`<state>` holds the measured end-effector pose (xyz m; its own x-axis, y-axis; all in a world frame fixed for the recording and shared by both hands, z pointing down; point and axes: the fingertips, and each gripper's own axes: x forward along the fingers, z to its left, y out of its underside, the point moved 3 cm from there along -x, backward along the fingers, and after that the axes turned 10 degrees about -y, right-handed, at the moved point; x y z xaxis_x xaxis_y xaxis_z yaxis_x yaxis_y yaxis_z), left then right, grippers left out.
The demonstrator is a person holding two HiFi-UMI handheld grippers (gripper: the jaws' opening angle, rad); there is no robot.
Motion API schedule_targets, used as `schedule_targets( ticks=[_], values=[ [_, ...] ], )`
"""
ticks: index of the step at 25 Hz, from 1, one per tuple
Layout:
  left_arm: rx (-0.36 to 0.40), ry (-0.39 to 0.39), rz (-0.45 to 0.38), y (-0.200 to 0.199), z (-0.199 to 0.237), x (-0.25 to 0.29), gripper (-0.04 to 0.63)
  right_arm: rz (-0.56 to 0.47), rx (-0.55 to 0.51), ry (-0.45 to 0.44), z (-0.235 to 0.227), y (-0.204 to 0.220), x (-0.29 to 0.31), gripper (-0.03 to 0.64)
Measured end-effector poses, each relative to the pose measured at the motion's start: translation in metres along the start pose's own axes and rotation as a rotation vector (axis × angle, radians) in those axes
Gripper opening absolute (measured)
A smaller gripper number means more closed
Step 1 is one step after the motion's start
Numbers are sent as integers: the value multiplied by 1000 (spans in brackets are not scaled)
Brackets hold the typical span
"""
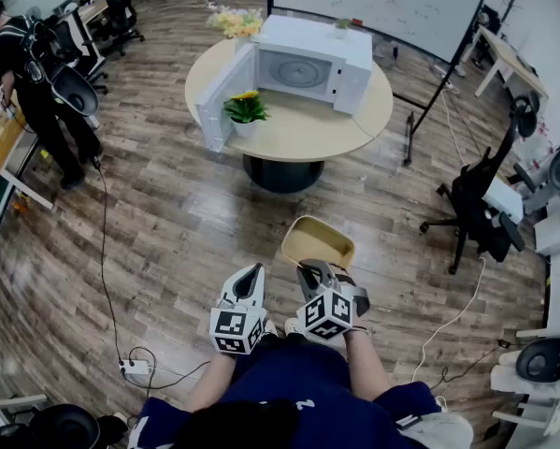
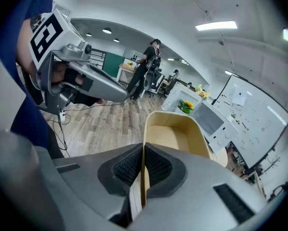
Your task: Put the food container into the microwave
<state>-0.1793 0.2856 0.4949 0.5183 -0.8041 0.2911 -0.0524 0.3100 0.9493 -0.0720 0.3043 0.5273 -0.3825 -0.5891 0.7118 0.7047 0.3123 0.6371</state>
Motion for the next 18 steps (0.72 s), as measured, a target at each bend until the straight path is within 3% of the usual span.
schedule_targets(
  ticks=[10,18],
  values=[
    [3,-16,-6,6,-6,-6,3,14,48,2,6,18,-3,21],
    [-57,-17,8,20,-7,-10,3,22,67,9,9,26,-5,23]
  ],
)
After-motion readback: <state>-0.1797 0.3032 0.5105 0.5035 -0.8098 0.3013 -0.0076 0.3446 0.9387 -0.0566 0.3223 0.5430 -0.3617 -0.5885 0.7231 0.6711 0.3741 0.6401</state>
